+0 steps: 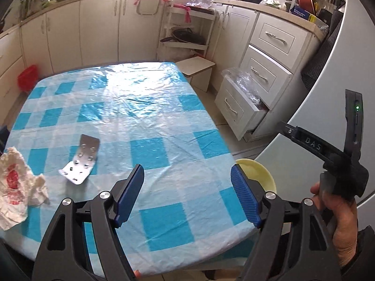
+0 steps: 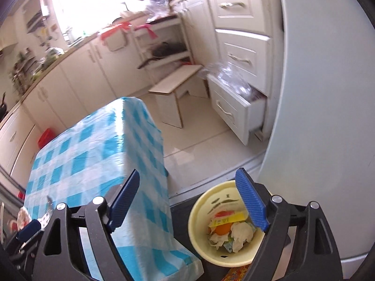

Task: Collect trash
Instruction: 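Move both tools back over the table, then grasp the silver blister pack with the right gripper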

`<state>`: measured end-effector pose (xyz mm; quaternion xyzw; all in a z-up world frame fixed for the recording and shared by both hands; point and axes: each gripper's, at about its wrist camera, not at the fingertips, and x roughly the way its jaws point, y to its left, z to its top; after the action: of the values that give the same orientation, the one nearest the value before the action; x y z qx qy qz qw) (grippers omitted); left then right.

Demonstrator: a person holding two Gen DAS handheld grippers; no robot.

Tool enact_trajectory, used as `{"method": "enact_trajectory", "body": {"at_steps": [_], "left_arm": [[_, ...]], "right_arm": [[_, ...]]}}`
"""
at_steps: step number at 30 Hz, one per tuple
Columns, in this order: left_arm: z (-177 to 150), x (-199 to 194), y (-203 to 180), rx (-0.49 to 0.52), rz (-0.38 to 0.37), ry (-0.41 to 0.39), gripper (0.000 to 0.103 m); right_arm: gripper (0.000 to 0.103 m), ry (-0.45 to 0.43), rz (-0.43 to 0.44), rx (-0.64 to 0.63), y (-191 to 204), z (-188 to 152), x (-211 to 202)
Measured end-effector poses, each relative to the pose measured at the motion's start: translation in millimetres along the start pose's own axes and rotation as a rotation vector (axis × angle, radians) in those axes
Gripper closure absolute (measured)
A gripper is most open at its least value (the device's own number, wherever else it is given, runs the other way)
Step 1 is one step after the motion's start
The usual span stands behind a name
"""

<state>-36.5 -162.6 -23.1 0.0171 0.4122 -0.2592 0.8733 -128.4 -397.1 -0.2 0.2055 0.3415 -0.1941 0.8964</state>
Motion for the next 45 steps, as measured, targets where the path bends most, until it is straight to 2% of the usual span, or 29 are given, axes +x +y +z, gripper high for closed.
{"method": "enact_trajectory", "body": {"at_steps": [5, 9, 12, 15, 18, 23, 27, 32, 39, 45], "left_arm": [[-5.8, -35.4, 46.7, -0.047, 0.093, -0.039, 0.029], [-17.1, -64.0, 98.5, -0.108, 0.208, -0.066, 0.027], [-28.2, -81.8, 144.1, -0.196, 0.301, -0.074, 0.026], [-37.4, -95.5, 196.8, -0.332, 0.374, -0.078, 0.025], [-39.3, -102.2, 244.6, -0.464, 0.407, -0.086, 0.021], [-35.9, -72.7, 287.9, -0.5, 0.415, 0.008, 0.02], [-31.6, -39.5, 291.5, -0.496, 0.391, 0.062, 0.02], [-24.0, -16.0, 272.0, -0.444, 0.357, 0.083, 0.02], [-27.5, -14.6, 260.8, -0.428, 0.305, 0.076, 0.02], [-28.3, -22.4, 270.8, -0.448, 0.303, 0.049, 0.02]], "right_arm": [[0.02, -0.031, 0.059, -0.087, 33.0, -8.2, -14.0], [0.02, -0.034, 0.092, -0.118, 55.8, -15.1, -13.4], [0.02, -0.031, 0.11, -0.129, 73.0, -17.4, -12.9], [0.02, -0.027, 0.136, -0.144, 86.9, -20.2, -10.8], [0.02, -0.015, 0.158, -0.179, 104.0, -24.8, -7.5], [0.02, 0.004, 0.188, -0.234, 131.2, -32.2, -0.3], [0.02, 0.012, 0.202, -0.265, 145.0, -38.1, 3.3], [0.02, 0.037, 0.235, -0.327, 168.0, -49.2, 8.8], [0.02, 0.087, 0.286, -0.425, 208.1, -67.0, 21.0], [0.02, 0.1, 0.311, -0.499, 245.1, -69.0, 39.3]]}}
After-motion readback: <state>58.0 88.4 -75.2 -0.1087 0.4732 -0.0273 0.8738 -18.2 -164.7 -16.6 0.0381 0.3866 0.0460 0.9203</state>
